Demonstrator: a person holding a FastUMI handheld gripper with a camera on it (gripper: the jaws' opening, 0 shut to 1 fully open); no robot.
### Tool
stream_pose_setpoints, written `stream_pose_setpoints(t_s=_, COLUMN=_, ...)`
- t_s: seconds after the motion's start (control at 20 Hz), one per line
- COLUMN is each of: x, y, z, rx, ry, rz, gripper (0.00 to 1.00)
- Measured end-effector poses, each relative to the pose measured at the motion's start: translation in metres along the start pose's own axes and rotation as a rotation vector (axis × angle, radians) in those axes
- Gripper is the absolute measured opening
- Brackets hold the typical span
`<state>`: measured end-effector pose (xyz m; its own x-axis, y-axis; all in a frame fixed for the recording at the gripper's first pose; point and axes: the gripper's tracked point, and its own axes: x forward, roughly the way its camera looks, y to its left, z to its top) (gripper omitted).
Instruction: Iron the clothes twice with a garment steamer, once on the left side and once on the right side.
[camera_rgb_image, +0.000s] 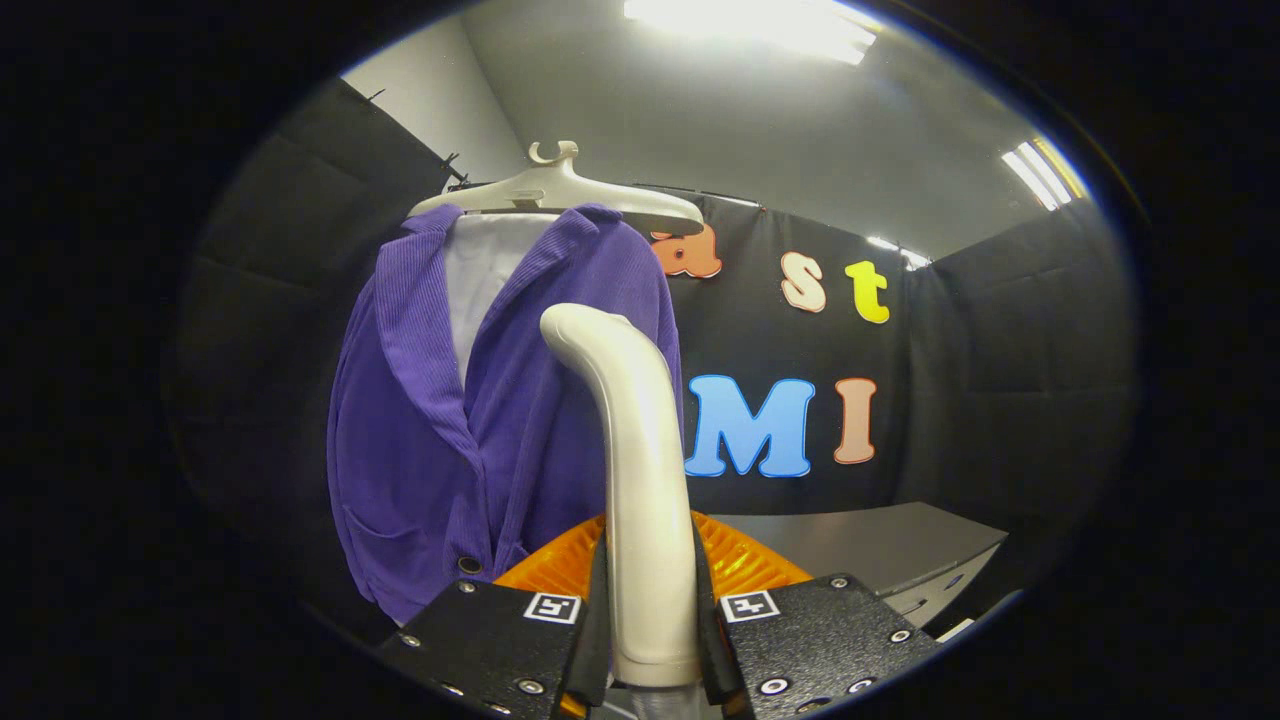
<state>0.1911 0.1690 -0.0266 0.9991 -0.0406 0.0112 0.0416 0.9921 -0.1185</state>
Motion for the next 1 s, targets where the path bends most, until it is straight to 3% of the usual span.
stream_pose_setpoints(t_s=0.15, x=-0.006, y=0.003, z=-0.023, rx=0.014, ry=0.052, rz=0.001, gripper=0.36)
stream_pose_setpoints(t_s=1.0, x=-0.048, y=0.025, z=-0.149, rx=-0.179, ry=0.206, rz=0.092, gripper=0.36)
